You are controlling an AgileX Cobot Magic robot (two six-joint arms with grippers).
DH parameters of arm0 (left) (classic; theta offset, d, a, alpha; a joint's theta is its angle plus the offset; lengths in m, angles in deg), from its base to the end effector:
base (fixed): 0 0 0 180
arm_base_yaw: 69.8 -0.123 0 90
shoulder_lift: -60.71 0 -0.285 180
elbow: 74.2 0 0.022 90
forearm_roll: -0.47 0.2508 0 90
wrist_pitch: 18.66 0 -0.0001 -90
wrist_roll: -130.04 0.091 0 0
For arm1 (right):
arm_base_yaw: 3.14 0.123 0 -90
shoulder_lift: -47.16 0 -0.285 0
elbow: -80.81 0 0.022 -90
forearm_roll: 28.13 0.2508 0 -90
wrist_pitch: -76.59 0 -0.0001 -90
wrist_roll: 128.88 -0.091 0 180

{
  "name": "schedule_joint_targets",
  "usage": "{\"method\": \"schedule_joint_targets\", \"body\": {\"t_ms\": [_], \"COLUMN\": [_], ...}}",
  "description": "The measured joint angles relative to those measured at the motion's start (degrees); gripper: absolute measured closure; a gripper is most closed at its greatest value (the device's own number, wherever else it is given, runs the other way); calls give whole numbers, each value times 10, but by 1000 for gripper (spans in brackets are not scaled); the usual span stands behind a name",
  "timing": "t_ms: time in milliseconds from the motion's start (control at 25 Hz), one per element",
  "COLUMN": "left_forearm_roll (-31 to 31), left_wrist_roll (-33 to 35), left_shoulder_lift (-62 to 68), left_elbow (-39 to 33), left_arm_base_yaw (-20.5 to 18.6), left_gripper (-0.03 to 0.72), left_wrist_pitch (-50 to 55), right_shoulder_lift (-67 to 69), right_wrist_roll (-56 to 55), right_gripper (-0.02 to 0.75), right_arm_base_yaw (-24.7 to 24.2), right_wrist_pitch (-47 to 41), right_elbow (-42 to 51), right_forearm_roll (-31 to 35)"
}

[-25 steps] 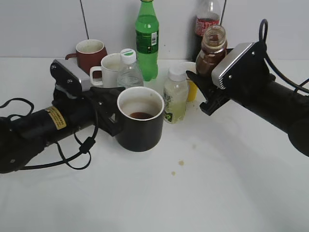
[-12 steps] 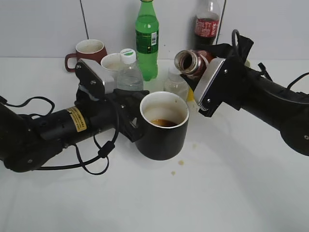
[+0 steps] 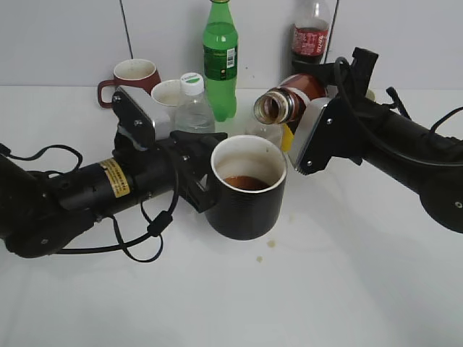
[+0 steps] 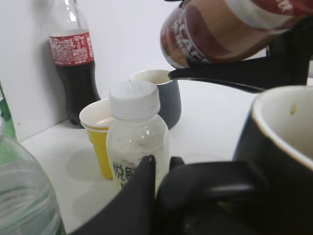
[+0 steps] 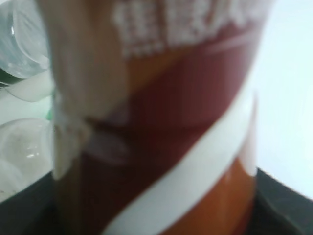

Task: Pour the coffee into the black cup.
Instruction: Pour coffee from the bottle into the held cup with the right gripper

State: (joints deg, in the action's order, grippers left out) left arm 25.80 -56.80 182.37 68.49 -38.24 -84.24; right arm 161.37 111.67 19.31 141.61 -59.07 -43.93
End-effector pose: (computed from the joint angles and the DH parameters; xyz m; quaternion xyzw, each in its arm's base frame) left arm 0.2742 -0.2100 0.1310 0.3502 0.6501 -0.2986 0.6046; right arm 0.2997 0.1481 0.1661 -0.5582 0.4356 -0.1862 0.6811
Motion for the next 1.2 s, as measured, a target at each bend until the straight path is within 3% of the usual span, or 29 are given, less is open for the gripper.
{"method": "schedule_joint_targets", "body": {"t_ms": [1200], "left_forearm_roll": [4], "left_wrist_roll": [0], "left_shoulder_lift": [0], "left_elbow": [0], "left_arm_base_yaw": [0], "left_gripper": [634], "left_wrist_pitch": [-1], "right_shoulder_lift": [0], "right_wrist_roll": [199], "right_gripper": [234], "right_arm_base_yaw": [0], "right_wrist_pitch": [22], "right_elbow": [0], "right_forearm_roll": [28]}}
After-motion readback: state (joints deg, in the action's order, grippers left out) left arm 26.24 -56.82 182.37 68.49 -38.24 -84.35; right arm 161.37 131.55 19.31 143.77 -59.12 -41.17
